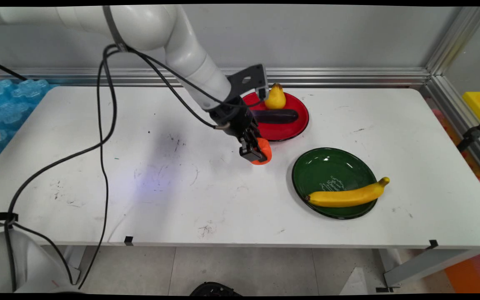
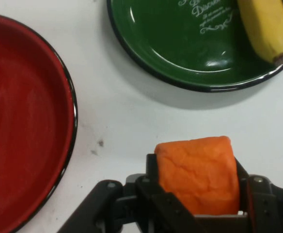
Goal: Place the picked object on the table
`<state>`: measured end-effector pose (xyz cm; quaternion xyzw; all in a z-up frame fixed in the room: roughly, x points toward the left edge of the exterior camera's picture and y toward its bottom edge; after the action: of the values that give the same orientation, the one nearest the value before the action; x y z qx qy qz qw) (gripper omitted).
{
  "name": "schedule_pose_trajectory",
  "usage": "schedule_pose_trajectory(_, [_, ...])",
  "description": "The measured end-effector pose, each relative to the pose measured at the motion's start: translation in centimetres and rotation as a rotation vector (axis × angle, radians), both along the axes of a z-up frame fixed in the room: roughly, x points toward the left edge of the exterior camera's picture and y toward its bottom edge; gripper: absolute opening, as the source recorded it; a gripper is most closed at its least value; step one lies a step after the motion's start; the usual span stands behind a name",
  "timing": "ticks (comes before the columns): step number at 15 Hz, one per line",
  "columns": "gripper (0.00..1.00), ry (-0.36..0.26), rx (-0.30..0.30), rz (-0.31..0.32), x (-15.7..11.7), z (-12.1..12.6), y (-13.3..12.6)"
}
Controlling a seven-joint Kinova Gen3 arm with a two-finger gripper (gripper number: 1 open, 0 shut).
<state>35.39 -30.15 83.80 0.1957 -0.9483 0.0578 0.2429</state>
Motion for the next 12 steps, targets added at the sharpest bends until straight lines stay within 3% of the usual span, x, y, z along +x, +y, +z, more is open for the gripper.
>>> schedule_pose_trajectory(6, [0.00,-0.006,0.019,-0.002,-1.3,-3.7,-1.2])
schedule_pose_trajectory(12, [0.00,-0.014,0.033,-0.013,-1.9,-5.8,-1.7])
